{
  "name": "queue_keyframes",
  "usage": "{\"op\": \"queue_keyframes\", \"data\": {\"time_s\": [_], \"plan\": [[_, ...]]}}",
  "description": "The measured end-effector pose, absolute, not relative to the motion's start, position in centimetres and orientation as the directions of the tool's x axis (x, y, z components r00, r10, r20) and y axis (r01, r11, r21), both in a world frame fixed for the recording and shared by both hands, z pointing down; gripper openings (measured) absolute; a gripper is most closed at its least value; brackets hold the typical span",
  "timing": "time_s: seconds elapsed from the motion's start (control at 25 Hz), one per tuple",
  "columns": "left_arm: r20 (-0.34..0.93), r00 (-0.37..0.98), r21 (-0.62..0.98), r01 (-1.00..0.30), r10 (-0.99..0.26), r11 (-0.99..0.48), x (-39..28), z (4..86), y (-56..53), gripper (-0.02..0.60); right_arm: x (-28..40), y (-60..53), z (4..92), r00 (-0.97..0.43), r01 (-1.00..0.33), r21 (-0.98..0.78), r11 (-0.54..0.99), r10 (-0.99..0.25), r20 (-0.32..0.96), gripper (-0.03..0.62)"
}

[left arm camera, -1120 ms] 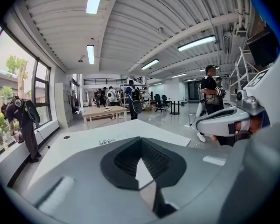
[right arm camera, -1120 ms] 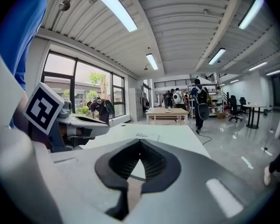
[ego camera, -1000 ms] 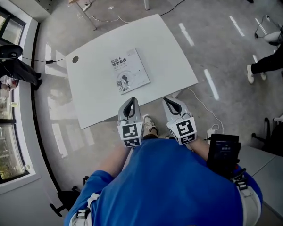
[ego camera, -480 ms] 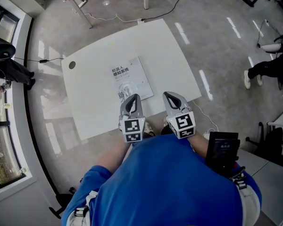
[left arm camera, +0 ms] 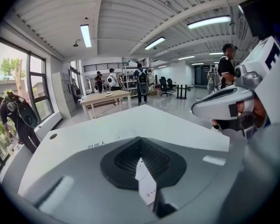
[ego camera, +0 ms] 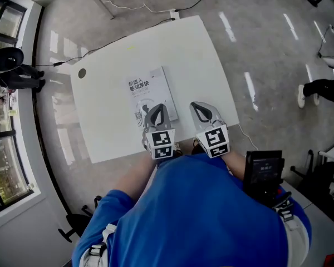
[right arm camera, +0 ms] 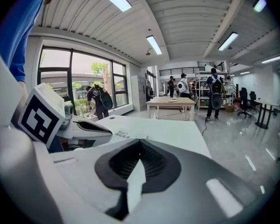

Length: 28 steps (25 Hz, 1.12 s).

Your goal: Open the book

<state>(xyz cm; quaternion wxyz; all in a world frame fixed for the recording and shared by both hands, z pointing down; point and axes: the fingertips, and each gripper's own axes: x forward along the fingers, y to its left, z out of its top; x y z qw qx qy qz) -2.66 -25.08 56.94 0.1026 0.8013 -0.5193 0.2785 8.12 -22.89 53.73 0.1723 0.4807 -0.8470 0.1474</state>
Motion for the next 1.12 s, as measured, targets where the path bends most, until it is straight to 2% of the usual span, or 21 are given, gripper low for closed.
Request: {"op": "queue_keyframes", "data": {"time_s": [0.24, 0.28, 0.4, 0.72, 1.12], "plan": [[0.651, 0.225, -0.14, -0.903, -0.725, -0.406, -1.9, 59.4, -25.6, 0.019, 8.2, -22.9, 54.8, -0.514, -0.846, -0.118, 0.521, -0.733, 0.445, 0.003], [0.671, 0.216, -0.137, -0.904, -0.71, -0.405, -1.6, 59.9, -25.8, 0.088, 8.4, -23.0, 55.0, -0.519, -0.843, -0.124, 0.524, -0.729, 0.446, 0.003], [0.726, 0.161, -0.151, -0.911, -0.668, -0.384, -0.6, 61.7, -27.2, 0.127, 9.8, -24.3, 55.8, -0.537, -0.833, -0.147, 0.533, -0.716, 0.446, 0.003], [0.803, 0.03, -0.21, -0.921, -0.595, -0.329, 0.1, 64.6, -28.8, 0.155, 11.8, -26.5, 57.2, -0.585, -0.804, -0.2, 0.56, -0.681, 0.44, 0.003], [0.848, -0.099, -0.255, -0.937, -0.521, -0.237, -0.1, 66.7, -30.3, 0.155, 13.2, -28.6, 57.8, -0.632, -0.769, -0.241, 0.592, -0.643, 0.434, 0.003]]}}
